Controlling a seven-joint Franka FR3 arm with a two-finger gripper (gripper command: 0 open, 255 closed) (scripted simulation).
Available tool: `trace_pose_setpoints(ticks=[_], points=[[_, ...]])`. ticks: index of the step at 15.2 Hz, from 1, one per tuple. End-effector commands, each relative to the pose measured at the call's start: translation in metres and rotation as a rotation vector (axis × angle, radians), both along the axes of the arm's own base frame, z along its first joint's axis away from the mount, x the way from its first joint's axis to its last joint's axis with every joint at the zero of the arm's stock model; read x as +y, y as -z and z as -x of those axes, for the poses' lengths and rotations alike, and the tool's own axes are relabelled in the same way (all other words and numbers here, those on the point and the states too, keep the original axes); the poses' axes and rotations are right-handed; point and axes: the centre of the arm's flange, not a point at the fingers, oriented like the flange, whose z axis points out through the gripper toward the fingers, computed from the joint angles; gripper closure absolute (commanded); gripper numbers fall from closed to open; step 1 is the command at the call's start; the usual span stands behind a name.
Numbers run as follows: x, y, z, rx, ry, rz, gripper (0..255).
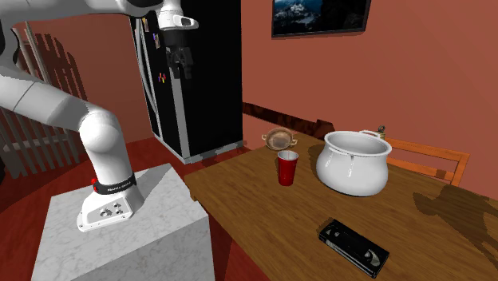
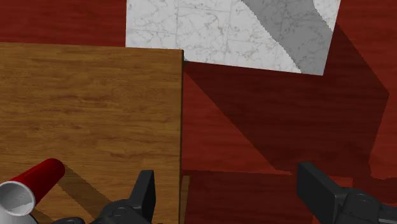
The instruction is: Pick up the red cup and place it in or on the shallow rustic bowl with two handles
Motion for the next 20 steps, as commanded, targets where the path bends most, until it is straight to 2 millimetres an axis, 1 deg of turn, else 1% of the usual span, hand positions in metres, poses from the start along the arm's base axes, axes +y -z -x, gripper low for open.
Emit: trace_pose_setpoints(ticks=[1, 20], points=[[0.000, 0.000, 0.000, 0.000, 0.000, 0.000, 0], [-0.164, 0.131, -0.137, 0.012, 0.065, 0.012, 0]])
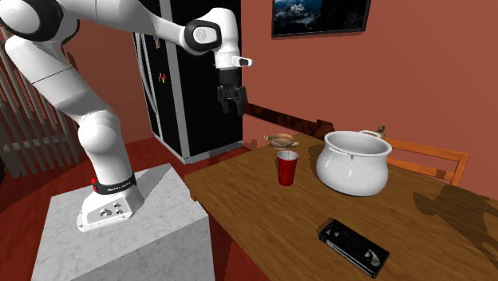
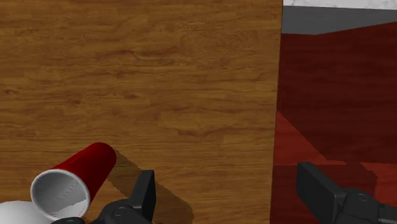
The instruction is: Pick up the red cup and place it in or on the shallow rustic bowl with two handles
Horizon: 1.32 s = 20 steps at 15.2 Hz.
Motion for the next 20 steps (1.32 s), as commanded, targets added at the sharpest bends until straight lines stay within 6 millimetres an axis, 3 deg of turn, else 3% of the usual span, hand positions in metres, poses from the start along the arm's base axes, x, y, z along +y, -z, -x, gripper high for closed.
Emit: trace_pose_setpoints(ticks=[1, 16, 20], points=[[-0.018, 0.014, -0.016, 0.000, 0.007, 0.002, 0], [-0.155, 0.117, -0.115, 0.010, 0.058, 0.012, 0], [-0.157, 0.133, -0.116, 0.010, 0.058, 0.012, 0]])
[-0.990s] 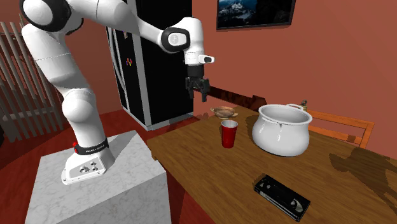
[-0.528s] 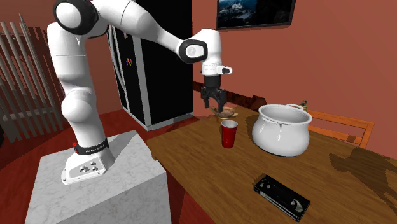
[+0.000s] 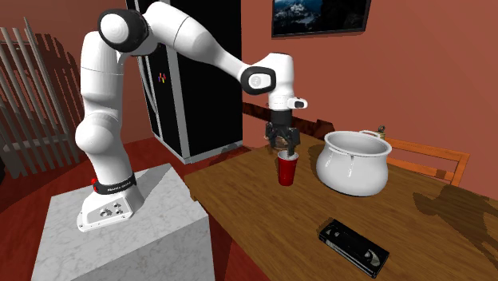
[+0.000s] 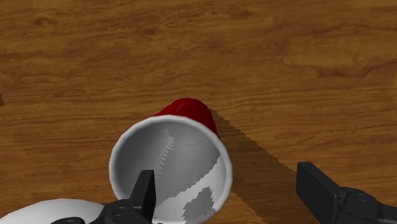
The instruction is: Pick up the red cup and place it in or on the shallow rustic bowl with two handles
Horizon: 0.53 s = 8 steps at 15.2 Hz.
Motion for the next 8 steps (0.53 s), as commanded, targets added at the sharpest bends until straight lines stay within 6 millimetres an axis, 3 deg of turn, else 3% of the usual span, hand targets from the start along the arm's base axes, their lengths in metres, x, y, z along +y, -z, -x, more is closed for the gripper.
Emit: trace_pose_setpoints(ticks=[1, 4, 8], points=[[-0.002, 0.011, 0.000, 0.000, 0.000, 0.000, 0], [-0.003, 0.030, -0.001, 0.000, 0.000, 0.000, 0], [-0.003, 0.030, -0.001, 0.000, 0.000, 0.000, 0]])
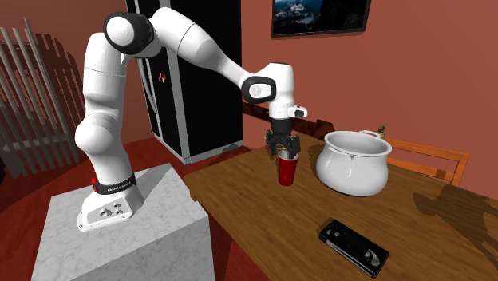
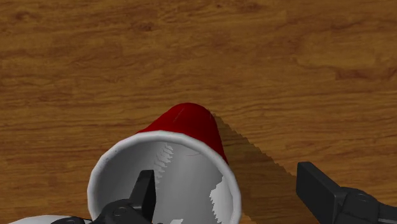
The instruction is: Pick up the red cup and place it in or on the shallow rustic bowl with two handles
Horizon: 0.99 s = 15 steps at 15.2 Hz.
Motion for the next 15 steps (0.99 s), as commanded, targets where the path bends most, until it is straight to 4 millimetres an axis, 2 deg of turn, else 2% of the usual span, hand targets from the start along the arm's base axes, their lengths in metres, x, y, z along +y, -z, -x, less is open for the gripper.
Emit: trace_pose_setpoints(ticks=[1, 4, 5, 14, 15], points=[[0.0000, 0.0004, -0.0001, 0.000, 0.000, 0.000, 0], [0.0000, 0.0003, -0.0001, 0.000, 0.000, 0.000, 0], [0.0000, 0.0003, -0.0001, 0.000, 0.000, 0.000, 255], [0.0000, 0.0004, -0.0001, 0.000, 0.000, 0.000, 255], [0.0000, -0.0049, -0.0001, 0.000, 0.000, 0.000, 255]])
